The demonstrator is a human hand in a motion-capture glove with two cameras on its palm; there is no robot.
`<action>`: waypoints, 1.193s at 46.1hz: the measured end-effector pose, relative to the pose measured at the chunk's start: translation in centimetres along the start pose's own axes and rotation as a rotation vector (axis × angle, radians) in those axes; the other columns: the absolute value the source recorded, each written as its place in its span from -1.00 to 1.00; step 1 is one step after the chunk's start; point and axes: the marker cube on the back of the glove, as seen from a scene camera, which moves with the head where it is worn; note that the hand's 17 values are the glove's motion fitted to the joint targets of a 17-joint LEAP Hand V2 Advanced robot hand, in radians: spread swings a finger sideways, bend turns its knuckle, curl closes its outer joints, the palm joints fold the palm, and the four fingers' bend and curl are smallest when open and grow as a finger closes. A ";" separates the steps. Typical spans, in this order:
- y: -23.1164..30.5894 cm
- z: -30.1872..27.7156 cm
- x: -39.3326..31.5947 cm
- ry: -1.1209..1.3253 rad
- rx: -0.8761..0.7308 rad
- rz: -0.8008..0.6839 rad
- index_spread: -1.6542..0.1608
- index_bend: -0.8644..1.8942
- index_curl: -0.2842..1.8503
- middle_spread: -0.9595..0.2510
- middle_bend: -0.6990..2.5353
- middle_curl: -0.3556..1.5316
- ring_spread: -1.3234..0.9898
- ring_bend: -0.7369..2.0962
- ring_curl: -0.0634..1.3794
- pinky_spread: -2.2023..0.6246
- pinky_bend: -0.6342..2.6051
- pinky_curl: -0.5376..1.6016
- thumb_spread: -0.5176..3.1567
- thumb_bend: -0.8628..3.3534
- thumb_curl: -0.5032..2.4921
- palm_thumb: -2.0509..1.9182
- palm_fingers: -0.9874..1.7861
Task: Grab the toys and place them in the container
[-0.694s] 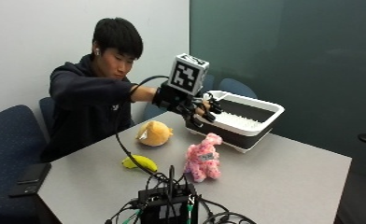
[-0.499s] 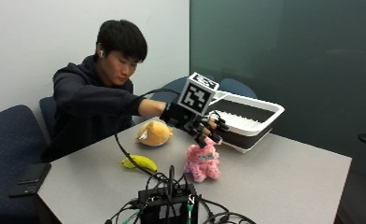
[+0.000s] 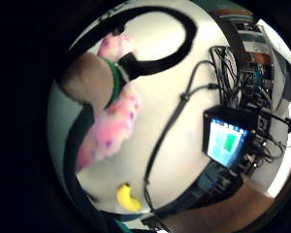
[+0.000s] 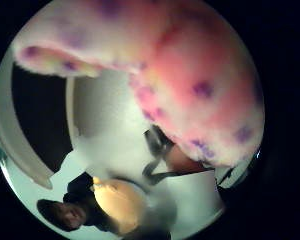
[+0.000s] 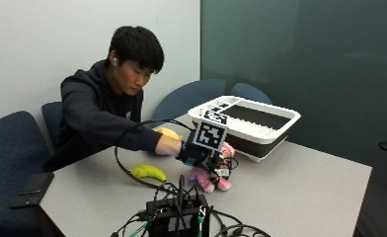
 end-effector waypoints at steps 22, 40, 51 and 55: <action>0.8 -3.0 1.2 -0.124 0.302 0.138 0.56 -0.22 -0.63 0.26 -0.07 -0.21 -0.13 0.41 -0.19 0.30 0.21 -0.11 -0.16 -0.52 -0.34 0.31 0.54; 7.6 -21.5 -8.9 -0.098 0.637 0.023 0.61 -0.11 -0.55 0.20 0.03 -0.06 -0.14 0.51 -0.08 0.29 0.23 -0.04 -0.24 -0.56 -0.25 0.32 0.51; 5.0 -24.6 -17.0 -0.176 0.549 -0.017 0.60 -0.16 -0.53 0.19 0.03 0.00 -0.13 0.52 -0.05 0.29 0.22 -0.03 -0.23 -0.61 -0.23 0.26 0.35; 4.2 -23.1 -17.5 -0.089 0.419 -0.066 0.56 -0.21 -0.46 0.28 -0.12 -0.03 -0.11 0.30 -0.05 0.35 0.20 0.03 -0.13 -0.64 -0.31 0.14 -0.40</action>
